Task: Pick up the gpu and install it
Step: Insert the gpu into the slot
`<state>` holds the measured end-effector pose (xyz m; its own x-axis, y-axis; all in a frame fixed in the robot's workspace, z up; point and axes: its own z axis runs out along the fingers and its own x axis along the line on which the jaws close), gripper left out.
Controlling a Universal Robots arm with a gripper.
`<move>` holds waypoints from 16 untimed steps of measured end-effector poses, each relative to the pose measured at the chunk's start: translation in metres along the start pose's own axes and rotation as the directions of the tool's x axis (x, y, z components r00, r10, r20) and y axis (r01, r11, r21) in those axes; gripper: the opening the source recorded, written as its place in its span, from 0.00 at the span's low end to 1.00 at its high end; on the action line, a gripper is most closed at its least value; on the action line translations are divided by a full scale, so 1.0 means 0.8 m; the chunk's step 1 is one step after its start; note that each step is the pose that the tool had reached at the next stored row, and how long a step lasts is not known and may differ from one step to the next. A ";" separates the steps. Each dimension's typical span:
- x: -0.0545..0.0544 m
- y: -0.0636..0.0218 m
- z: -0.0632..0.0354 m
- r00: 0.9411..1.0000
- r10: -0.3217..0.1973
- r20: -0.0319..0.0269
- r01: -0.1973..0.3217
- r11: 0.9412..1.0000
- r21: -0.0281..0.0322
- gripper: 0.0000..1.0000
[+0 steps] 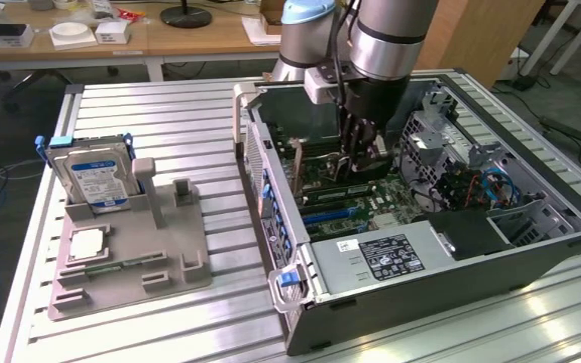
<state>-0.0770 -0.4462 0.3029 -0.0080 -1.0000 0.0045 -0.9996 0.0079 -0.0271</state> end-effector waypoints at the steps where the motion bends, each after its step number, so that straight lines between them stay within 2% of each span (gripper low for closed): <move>1: 0.000 0.000 0.001 1.000 0.000 0.000 0.000 1.000 0.000 0.27; 16: 0.010 0.000 0.012 1.000 0.000 0.000 0.000 1.000 0.000 0.27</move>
<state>-0.0770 -0.4546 0.2932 -0.0080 -1.0000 0.0045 -0.9996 0.0079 -0.0271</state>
